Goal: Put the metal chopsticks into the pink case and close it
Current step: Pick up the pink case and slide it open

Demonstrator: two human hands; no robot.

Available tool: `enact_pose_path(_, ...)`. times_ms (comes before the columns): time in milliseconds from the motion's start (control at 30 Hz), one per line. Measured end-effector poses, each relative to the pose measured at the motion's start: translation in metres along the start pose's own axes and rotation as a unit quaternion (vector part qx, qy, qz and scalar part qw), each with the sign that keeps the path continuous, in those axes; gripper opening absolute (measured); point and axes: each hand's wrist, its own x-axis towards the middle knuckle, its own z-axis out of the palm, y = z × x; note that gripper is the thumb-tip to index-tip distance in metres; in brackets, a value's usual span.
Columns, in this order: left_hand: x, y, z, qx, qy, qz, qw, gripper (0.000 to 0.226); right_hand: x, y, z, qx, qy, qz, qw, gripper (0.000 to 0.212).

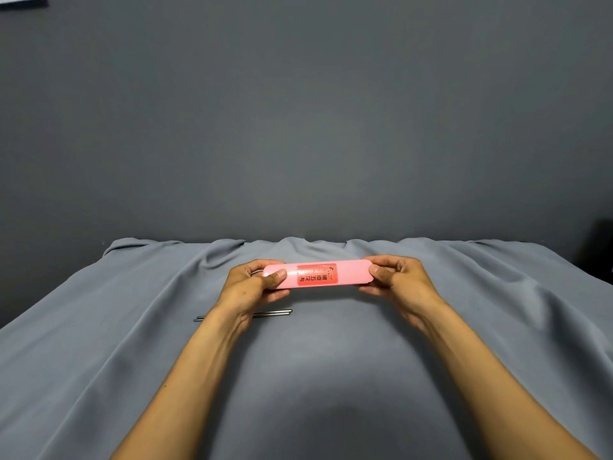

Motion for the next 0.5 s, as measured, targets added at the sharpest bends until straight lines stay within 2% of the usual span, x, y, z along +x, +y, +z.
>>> enact_pose_path(500, 0.0049, -0.0046, -0.0075, -0.008, -0.006, -0.001, 1.000, 0.017, 0.0007, -0.0011, -0.0029, 0.015, 0.005, -0.003, 1.000, 0.016)
